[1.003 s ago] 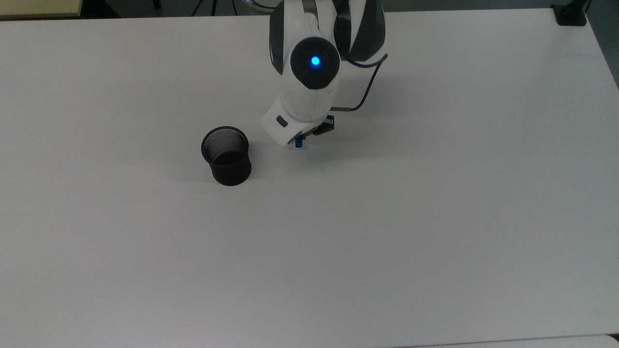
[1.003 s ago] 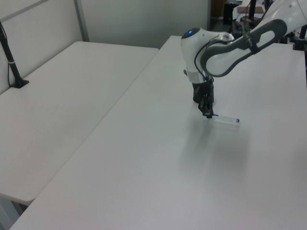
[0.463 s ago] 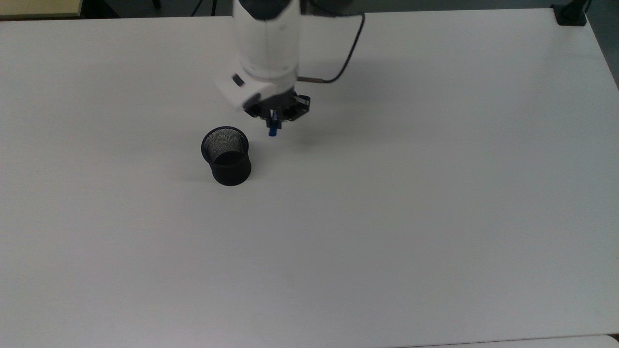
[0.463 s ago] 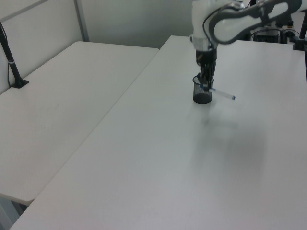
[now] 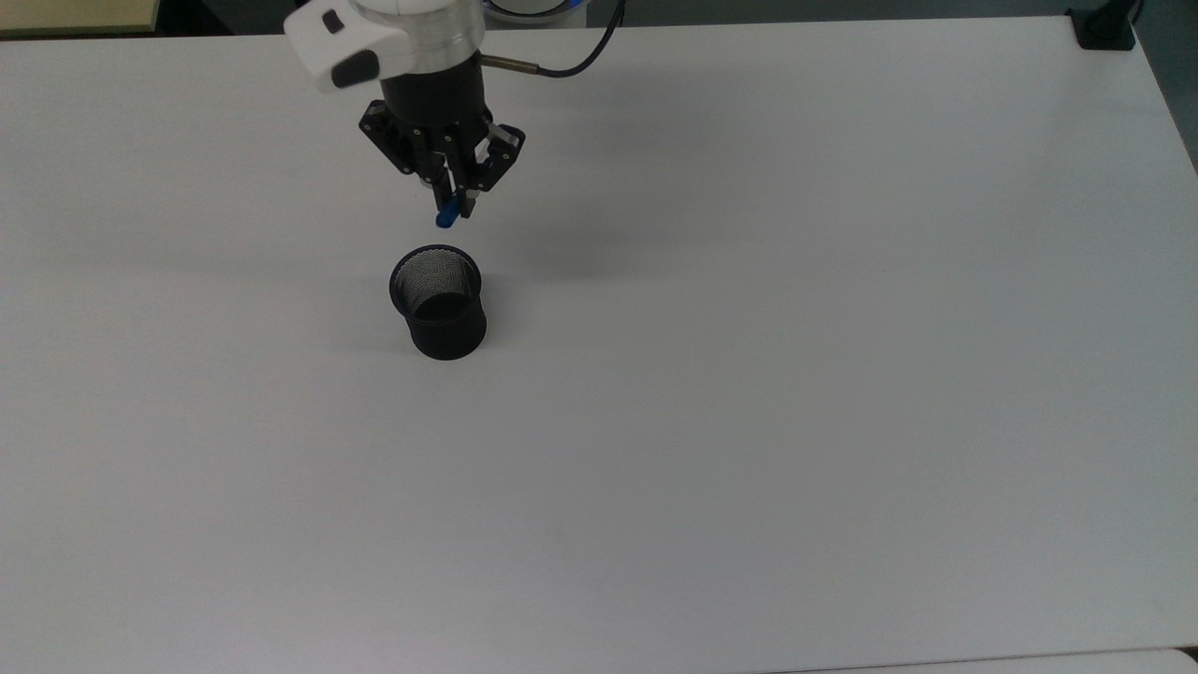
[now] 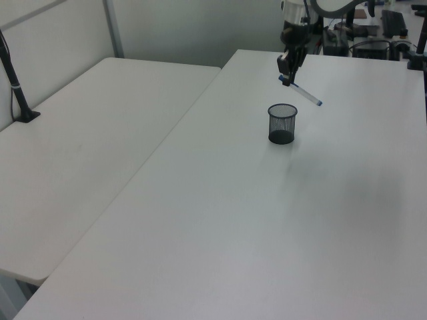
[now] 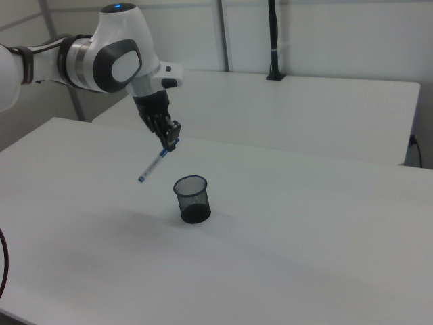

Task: Insert the marker
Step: 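Lift the marker and carry it over the black mesh cup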

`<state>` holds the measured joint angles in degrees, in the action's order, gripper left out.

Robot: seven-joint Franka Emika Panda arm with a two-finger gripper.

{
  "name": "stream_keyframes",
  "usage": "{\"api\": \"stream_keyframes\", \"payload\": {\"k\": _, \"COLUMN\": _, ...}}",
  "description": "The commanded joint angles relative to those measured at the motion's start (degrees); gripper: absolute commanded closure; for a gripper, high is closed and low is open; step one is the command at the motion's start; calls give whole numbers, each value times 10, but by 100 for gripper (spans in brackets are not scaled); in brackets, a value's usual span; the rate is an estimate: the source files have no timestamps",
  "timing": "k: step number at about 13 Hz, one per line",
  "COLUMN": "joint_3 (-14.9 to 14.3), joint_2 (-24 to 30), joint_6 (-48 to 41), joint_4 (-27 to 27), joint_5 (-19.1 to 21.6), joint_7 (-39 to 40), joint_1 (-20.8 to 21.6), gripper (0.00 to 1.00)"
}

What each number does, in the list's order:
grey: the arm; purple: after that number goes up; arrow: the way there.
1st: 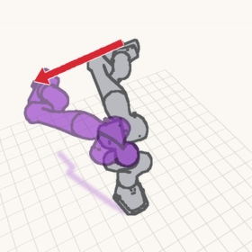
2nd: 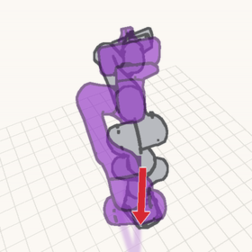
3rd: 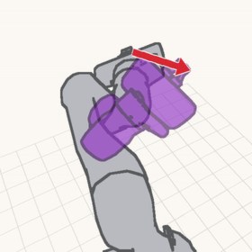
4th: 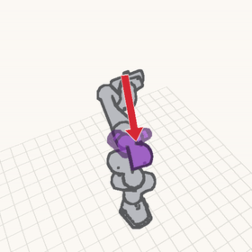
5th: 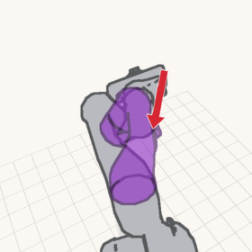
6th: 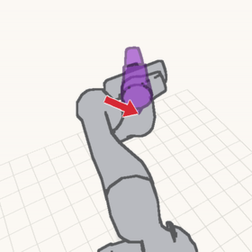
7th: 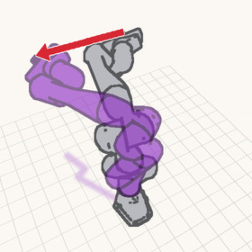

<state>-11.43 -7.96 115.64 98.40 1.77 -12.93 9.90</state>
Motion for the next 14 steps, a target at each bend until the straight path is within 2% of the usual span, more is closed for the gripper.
{"api": "stream_keyframes", "payload": {"k": 1, "joint_3": 1, "joint_2": -12, "joint_6": 97, "joint_4": 17, "joint_5": -5, "joint_7": -81, "joint_1": 4, "gripper": 94}}
{"api": "stream_keyframes", "payload": {"k": 4, "joint_3": 1, "joint_2": -33, "joint_6": 163, "joint_4": 16, "joint_5": -35, "joint_7": -110, "joint_1": 1, "gripper": 94}}
{"api": "stream_keyframes", "payload": {"k": 8, "joint_3": 1, "joint_2": -86, "joint_6": 249, "joint_4": 14, "joint_5": -118, "joint_7": -195, "joint_1": 2, "gripper": 94}}
{"api": "stream_keyframes", "payload": {"k": 14, "joint_3": 2, "joint_2": -91, "joint_6": 263, "joint_4": 14, "joint_5": -126, "joint_7": -194, "joint_1": -7, "gripper": 94}}
